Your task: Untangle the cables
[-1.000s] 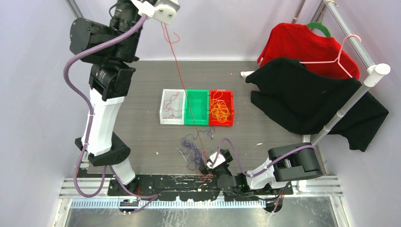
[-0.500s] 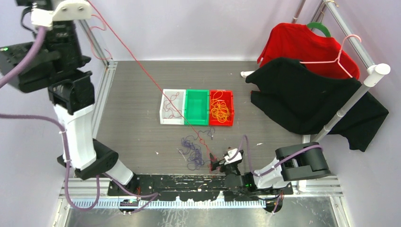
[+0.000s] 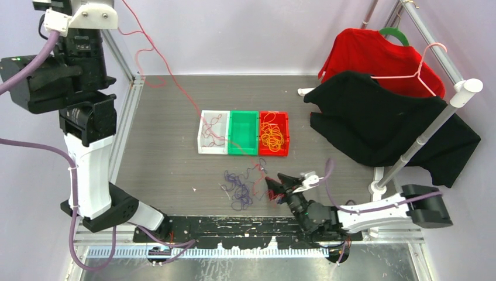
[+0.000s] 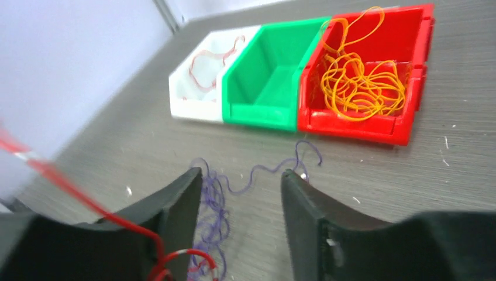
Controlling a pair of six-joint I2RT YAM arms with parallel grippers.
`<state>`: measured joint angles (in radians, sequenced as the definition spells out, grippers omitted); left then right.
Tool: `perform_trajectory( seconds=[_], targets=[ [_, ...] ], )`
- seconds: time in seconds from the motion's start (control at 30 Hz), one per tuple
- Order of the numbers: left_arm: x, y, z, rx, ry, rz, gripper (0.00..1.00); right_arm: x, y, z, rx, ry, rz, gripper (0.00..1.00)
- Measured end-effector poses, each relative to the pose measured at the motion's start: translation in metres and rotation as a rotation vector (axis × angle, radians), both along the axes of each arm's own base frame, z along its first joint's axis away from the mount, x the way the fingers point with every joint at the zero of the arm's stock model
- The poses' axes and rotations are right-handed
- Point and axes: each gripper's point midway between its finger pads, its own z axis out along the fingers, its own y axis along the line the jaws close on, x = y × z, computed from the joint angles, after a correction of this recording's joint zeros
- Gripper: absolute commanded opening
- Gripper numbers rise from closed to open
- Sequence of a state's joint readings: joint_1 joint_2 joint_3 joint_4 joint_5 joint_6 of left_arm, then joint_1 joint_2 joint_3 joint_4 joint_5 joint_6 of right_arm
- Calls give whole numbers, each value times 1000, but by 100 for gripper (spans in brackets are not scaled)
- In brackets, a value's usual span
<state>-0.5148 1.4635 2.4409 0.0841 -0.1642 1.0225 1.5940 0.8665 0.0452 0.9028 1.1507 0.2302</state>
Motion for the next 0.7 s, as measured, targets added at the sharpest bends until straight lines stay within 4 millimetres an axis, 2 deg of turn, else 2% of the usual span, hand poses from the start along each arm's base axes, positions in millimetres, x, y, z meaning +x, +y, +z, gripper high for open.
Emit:
perform_trajectory(
  seconds=[0.07,0.1,0.2,0.3,0.4,0.5,0.6,0.7],
  targets=[
    [7,-4,0,-3,10,-11,0,8,-14,12,104,13,-30,5],
    [7,-4,1,-6,6,-15,0,13,-22,16,150,21,-53,2],
    [4,-3,4,-15,-5,-18,0,25,-46,22,263,55,-129,1],
    [-4,0,8,-17,-26,-21,0,31,-66,12,290,94,-200,1],
    [-12,2,14,-12,-52,-17,0,32,-77,-6,224,135,-256,1],
    [-23,7,22,-2,-94,12,0,35,-86,-16,149,165,-327,1],
    [-44,19,33,-10,-162,65,0,39,-97,-31,29,188,-421,1],
    [-76,35,45,-20,-250,113,0,43,-104,-44,-97,210,-510,1]
  ],
)
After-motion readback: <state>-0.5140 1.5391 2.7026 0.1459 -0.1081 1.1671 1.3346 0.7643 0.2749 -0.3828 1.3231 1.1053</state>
